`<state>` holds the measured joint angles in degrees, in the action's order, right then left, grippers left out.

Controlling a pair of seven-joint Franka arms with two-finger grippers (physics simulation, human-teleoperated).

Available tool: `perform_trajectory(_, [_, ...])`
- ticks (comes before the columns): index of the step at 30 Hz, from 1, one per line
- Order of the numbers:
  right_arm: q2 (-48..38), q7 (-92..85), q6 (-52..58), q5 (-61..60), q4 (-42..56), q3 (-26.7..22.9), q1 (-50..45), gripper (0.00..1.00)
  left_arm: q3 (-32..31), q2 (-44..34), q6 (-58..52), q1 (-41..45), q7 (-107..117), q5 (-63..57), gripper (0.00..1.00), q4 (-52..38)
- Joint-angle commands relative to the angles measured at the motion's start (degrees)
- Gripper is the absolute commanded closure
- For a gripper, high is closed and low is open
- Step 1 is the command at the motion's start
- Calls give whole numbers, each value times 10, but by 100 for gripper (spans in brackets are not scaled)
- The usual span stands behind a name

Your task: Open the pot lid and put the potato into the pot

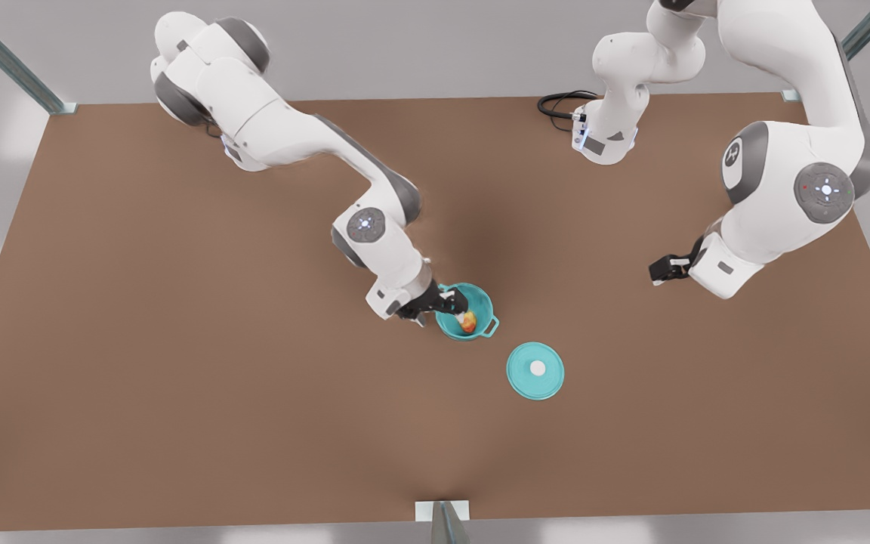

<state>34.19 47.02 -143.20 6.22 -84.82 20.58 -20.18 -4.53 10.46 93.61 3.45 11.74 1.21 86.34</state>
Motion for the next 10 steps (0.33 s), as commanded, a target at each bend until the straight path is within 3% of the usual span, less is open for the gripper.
perform_trajectory(1, [-68,-112,265,2,1,1,72,0,0,1,0,2,-1,20,0,-15])
perform_trajectory(4, [-121,-304,401,53,-31,0,232,0,0,4,2,-2,-8,41,0,-20])
perform_trajectory(6, [-186,-413,370,49,-125,-1,333,0,-1,11,7,7,-2,35,0,-25])
perform_trajectory(10, [-199,-464,405,-10,-126,2,366,0,-1,11,3,6,-6,34,0,-28])
